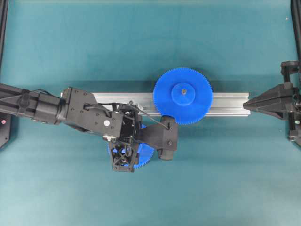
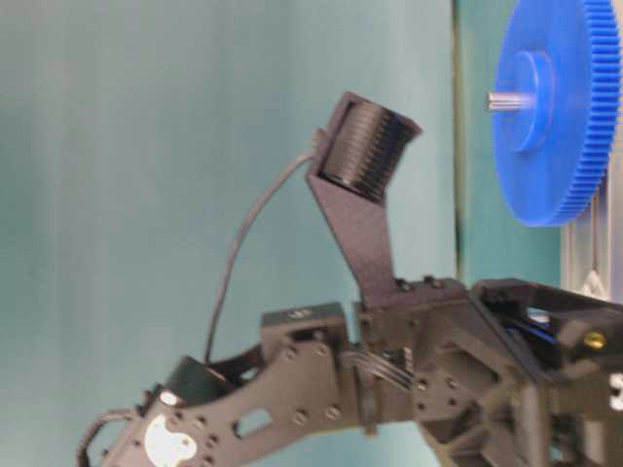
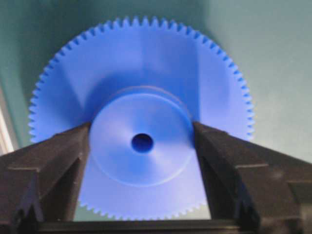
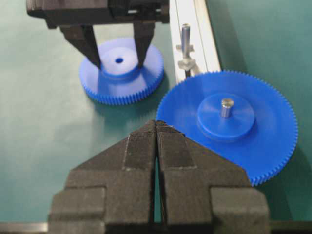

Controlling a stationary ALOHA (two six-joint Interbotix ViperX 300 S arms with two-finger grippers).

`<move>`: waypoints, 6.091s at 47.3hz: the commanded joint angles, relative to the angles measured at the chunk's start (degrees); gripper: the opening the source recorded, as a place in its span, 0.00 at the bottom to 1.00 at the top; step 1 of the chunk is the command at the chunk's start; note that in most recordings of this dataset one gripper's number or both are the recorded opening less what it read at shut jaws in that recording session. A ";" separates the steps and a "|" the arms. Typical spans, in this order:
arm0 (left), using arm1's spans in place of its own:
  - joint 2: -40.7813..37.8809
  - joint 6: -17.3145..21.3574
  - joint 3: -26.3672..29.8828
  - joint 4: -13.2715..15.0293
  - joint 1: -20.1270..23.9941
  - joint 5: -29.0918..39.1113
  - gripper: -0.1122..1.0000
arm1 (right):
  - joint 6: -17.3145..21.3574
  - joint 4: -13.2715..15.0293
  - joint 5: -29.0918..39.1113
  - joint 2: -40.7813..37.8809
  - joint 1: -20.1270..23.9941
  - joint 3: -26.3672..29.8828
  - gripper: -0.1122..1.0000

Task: Insert the small gear onto the shaft.
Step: 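Close the left gripper on the small blue gear's hub, then lift the small blue gear and carry it toward the left shaft, then align the gear's hole with the left shaft beside the large gear, then push the small blue gear down onto the shaft and open the left gripper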

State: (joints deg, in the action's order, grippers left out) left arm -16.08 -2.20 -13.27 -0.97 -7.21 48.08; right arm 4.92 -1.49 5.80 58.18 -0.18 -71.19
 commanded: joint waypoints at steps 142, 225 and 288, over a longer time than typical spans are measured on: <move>9.32 8.26 6.86 -0.53 12.30 11.95 0.72 | 0.62 -0.09 2.37 1.23 -0.09 0.70 0.10; 6.68 10.37 7.03 -0.53 14.77 12.30 0.72 | 0.62 -0.09 2.37 1.49 -0.09 0.62 0.10; 7.38 10.20 9.23 -0.53 13.97 14.59 0.84 | 0.62 -0.09 2.46 1.49 -0.09 0.62 0.10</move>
State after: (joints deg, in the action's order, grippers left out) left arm -10.81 7.91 -5.98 -1.23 6.94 62.49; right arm 5.01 -1.49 8.44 60.03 -0.18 -71.19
